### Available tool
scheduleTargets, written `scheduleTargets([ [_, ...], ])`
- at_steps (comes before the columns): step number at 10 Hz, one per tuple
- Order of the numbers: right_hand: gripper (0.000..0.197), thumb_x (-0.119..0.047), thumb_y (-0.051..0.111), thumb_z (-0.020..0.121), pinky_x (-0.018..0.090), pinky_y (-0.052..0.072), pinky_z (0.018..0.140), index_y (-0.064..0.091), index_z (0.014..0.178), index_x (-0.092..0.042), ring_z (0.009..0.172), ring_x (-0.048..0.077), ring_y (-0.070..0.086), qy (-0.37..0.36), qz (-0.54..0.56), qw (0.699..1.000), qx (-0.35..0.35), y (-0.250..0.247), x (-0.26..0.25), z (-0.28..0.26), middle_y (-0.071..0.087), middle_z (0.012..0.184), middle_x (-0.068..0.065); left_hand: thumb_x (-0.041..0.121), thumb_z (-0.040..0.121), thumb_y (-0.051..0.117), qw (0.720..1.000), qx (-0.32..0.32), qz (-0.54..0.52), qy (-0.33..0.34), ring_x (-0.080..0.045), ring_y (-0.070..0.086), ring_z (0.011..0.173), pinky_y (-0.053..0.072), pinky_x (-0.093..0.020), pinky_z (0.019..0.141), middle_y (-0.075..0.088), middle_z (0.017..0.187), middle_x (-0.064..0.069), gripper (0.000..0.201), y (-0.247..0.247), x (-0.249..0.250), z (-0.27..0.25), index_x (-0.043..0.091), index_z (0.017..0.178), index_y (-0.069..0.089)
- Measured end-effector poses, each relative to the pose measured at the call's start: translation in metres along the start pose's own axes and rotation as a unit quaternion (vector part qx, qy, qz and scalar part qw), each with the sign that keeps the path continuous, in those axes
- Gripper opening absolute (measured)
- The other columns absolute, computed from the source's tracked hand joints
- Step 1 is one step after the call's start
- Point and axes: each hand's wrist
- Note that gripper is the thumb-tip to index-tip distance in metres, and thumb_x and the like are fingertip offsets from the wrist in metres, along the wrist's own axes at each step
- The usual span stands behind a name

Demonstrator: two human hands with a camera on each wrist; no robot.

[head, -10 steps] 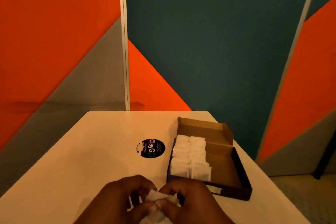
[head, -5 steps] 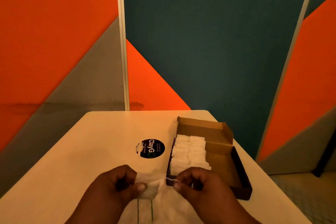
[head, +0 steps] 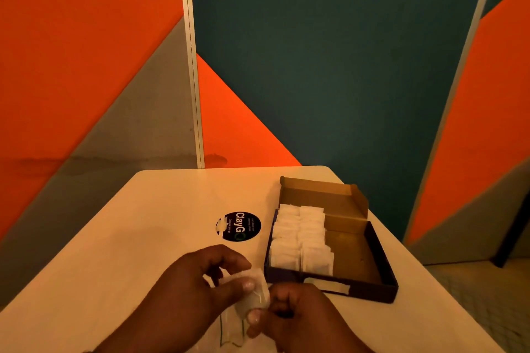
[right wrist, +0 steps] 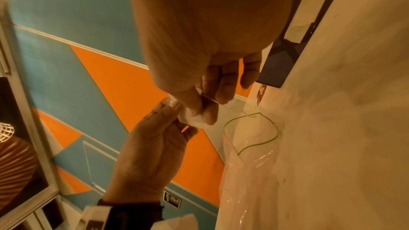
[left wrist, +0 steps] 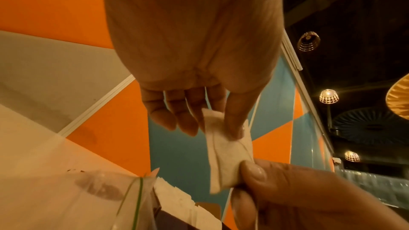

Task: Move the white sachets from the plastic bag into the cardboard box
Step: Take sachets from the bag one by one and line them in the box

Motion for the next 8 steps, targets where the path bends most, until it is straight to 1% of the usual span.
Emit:
scheduleTargets([
  [1,0.011,-0.032,0.073,0.087,0.006,0.047,0.075,0.079,0.090,-0.023,0.085,-0.006,0.069,0.003,-0.008,1.000,0.008,0.000,0.003,0.001,0.076,0.086,-0.016,0.040,0.082,0.077,0.996,-0.057,0.064,0.022,0.007,0.057,0.063,0.045,-0.014,0.061,0.067,0.075,0.029,0.005,-0.004,0.011,0.005,0.036,0.081,0.074],
  [2,0.010,-0.030,0.074,0.085,0.014,0.052,0.080,0.078,0.087,-0.021,0.085,0.002,0.069,0.026,-0.018,0.999,0.002,-0.004,0.005,0.002,0.076,0.087,-0.010,0.038,0.085,0.075,0.991,-0.094,0.092,0.019,0.005,0.061,0.065,0.046,-0.014,0.063,0.070,0.075,0.024,0.007,-0.006,0.014,0.011,0.035,0.079,0.073],
  [3,0.016,-0.031,0.073,0.087,0.015,0.051,0.085,0.079,0.092,-0.018,0.094,0.009,0.069,0.014,-0.014,1.000,0.002,-0.005,0.009,0.003,0.076,0.097,-0.002,0.038,0.086,0.073,0.986,-0.115,0.114,0.029,0.005,0.062,0.070,0.049,-0.014,0.067,0.069,0.077,0.026,0.006,-0.005,0.017,0.015,0.036,0.080,0.073],
  [4,0.011,-0.028,0.071,0.089,0.000,0.044,0.075,0.075,0.098,-0.026,0.090,-0.009,0.067,0.004,0.020,1.000,-0.012,-0.008,0.012,-0.006,0.076,0.093,-0.011,0.037,0.088,0.071,0.985,-0.104,0.133,0.044,0.005,0.065,0.081,0.054,-0.018,0.077,0.069,0.083,0.028,0.005,-0.005,0.021,0.027,0.037,0.083,0.073],
  [5,0.030,-0.035,0.075,0.079,0.002,0.045,0.076,0.061,0.105,-0.037,0.076,-0.013,0.063,0.091,-0.002,0.996,-0.015,-0.004,0.013,0.010,0.066,0.086,-0.019,0.037,0.089,0.070,0.984,-0.076,0.143,0.077,0.008,0.062,0.078,0.048,-0.014,0.068,0.066,0.081,0.032,0.006,-0.004,0.027,0.047,0.038,0.083,0.071],
  [6,0.049,-0.032,0.068,0.045,0.000,0.041,0.089,0.061,0.094,-0.037,0.071,-0.001,0.058,0.259,-0.100,0.961,0.024,-0.004,0.019,0.026,0.061,0.074,-0.013,0.034,0.090,0.069,0.980,-0.072,0.160,0.096,0.009,0.060,0.074,0.041,-0.010,0.060,0.066,0.075,0.027,0.010,0.003,0.032,0.073,0.037,0.080,0.069],
  [7,0.050,-0.027,0.089,0.064,0.000,0.036,0.098,0.062,0.105,-0.033,0.077,0.001,0.061,0.222,-0.007,0.966,0.132,-0.012,0.134,-0.037,0.065,0.080,-0.010,0.027,0.090,0.069,0.974,-0.078,0.183,0.104,0.001,0.061,0.072,0.040,-0.010,0.061,0.067,0.076,0.018,0.007,0.017,0.033,0.101,0.034,0.088,0.071],
  [8,0.046,-0.037,0.080,0.077,0.000,0.028,0.104,0.060,0.117,-0.029,0.089,0.001,0.064,0.307,-0.056,0.934,0.175,-0.018,0.168,-0.029,0.069,0.094,-0.009,0.022,0.091,0.068,0.960,-0.095,0.233,0.122,0.001,0.057,0.074,0.041,-0.008,0.064,0.068,0.085,0.016,0.009,0.035,0.032,0.122,0.028,0.095,0.074],
])
Point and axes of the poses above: each hand's wrist, its own z-axis towards the middle knuckle, its own y-axis out of the palm, x = y × z
